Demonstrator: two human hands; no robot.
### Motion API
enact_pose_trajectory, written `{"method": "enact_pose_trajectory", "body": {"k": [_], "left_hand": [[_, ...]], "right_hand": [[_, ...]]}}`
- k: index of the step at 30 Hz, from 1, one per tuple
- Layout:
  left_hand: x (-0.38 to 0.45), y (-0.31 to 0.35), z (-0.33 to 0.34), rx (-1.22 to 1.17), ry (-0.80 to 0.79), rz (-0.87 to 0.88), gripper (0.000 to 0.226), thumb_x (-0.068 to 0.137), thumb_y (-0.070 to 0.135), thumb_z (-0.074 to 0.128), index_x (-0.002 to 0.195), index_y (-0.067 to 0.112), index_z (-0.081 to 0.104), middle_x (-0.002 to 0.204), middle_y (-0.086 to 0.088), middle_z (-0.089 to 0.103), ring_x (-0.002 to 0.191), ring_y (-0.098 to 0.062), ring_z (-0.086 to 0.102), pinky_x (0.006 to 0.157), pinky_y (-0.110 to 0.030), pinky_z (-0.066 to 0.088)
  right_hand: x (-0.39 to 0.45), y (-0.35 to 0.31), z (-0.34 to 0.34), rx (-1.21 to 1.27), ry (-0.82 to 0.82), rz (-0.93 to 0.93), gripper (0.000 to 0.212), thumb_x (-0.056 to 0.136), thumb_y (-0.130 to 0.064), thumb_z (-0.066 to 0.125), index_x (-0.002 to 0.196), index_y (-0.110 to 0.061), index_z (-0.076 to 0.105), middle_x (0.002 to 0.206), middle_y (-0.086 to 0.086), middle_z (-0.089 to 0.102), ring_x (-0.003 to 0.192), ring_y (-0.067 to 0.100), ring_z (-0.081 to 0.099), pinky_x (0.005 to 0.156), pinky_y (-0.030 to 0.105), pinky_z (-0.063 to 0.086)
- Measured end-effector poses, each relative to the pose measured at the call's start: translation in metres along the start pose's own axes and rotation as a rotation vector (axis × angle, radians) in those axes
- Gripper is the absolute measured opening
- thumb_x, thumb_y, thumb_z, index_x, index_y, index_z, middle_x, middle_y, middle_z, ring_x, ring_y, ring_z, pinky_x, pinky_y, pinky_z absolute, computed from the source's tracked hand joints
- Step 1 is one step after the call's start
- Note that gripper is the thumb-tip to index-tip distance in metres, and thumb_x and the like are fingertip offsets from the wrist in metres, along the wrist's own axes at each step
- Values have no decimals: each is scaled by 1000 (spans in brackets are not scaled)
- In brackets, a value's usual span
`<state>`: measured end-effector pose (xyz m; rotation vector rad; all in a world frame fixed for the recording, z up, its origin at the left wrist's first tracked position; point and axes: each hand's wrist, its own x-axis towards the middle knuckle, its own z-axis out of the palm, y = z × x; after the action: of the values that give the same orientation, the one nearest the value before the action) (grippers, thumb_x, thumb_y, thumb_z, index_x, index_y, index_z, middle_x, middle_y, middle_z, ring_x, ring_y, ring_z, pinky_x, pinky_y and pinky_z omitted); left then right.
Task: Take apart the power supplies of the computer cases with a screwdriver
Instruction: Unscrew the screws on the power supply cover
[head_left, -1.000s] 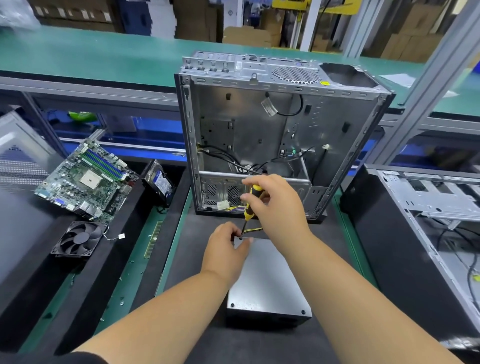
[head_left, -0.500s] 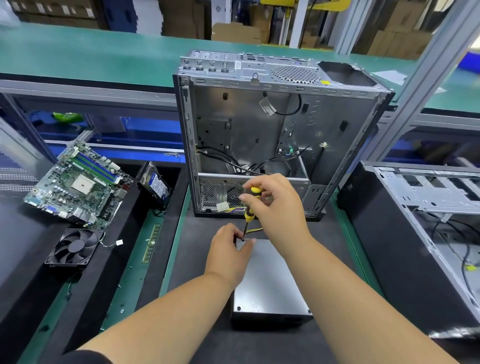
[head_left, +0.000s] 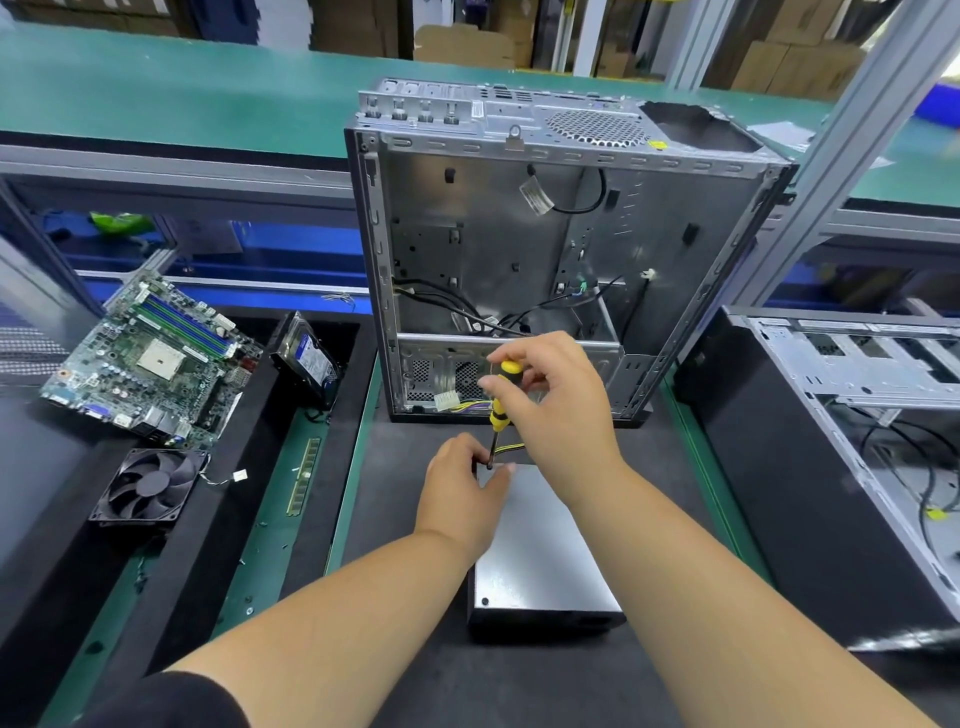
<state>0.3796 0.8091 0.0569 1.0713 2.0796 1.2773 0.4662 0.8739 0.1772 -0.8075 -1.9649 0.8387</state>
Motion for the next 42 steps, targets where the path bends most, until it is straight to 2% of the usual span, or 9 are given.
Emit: {"method": "enact_pose_trajectory", "body": {"k": [3, 6, 12, 19, 27, 30, 33, 39, 42], "left_hand": [[0, 1, -1, 4, -3, 0, 27, 88, 33, 68, 78, 30, 43, 88, 13, 46, 80, -9, 45, 62, -22, 33], [-1, 1, -1, -4, -8, -5, 25, 89, 32, 67, 79, 29, 44, 88, 13, 46, 79, -10, 44, 63, -24, 34], [-1, 1, -1, 0, -9, -1, 27, 88, 31, 67, 77, 28, 42, 88, 12, 46, 80, -12, 44, 62, -25, 34], [-1, 3, -1, -1, -11, -5, 24, 89, 31, 67, 80, 29, 45, 88, 12, 46, 79, -10, 45, 63, -21, 33], [-2, 4, -2, -7, 0, -8, 25, 88, 33, 67, 79, 29, 44, 88, 13, 46, 81, -11, 46, 63, -22, 33], [-3, 3, -1, -10, 2, -10, 25, 88, 32, 67, 79, 28, 44, 87, 12, 46, 79, -10, 45, 63, -21, 33], [-3, 2, 0, -12, 0, -23, 24, 88, 32, 68, 80, 27, 46, 88, 13, 46, 80, -10, 46, 64, -22, 34], [-4, 0, 2, -43, 4, -39, 24, 86, 33, 69, 80, 26, 46, 89, 12, 48, 82, -12, 46, 65, -25, 36], [-5, -3, 2, -51, 8, -36, 24, 86, 33, 69, 80, 28, 46, 89, 12, 48, 84, -12, 48, 66, -24, 37]], "right_hand": [[0, -1, -2, -2, -75, 19, 28, 94, -5, 60, 111, -27, 66, 105, -12, 61, 90, 4, 59, 80, 16, 50], [-2, 0, -2, 67, -123, 106, 26, 95, -8, 52, 106, -29, 61, 105, -9, 64, 90, 11, 61, 81, 39, 56], [-3, 6, 3, -42, 30, -34, 21, 82, -19, 81, 98, -22, 69, 98, -7, 52, 86, 5, 53, 78, 13, 43], [-3, 9, 2, 23, -66, 68, 28, 94, -12, 51, 114, -26, 63, 106, -14, 58, 93, 8, 58, 81, 32, 55], [1, 5, 6, 2, 8, 8, 17, 86, -16, 75, 97, -29, 71, 98, -16, 52, 87, 3, 55, 77, 10, 42], [-1, 5, 4, 27, -45, 48, 29, 94, -13, 61, 114, -33, 63, 103, -14, 60, 95, 6, 60, 83, 28, 53], [-4, 5, 5, 79, -70, 107, 25, 91, -16, 48, 104, -33, 59, 101, -14, 63, 93, 12, 61, 77, 47, 57], [-3, 6, 8, -101, 26, -72, 24, 85, -25, 79, 106, -18, 71, 102, -9, 49, 90, 5, 53, 81, 20, 46], [-1, 5, 9, -126, 7, -51, 23, 87, -17, 75, 110, -22, 71, 98, -16, 50, 83, 2, 53, 77, 22, 48]]}}
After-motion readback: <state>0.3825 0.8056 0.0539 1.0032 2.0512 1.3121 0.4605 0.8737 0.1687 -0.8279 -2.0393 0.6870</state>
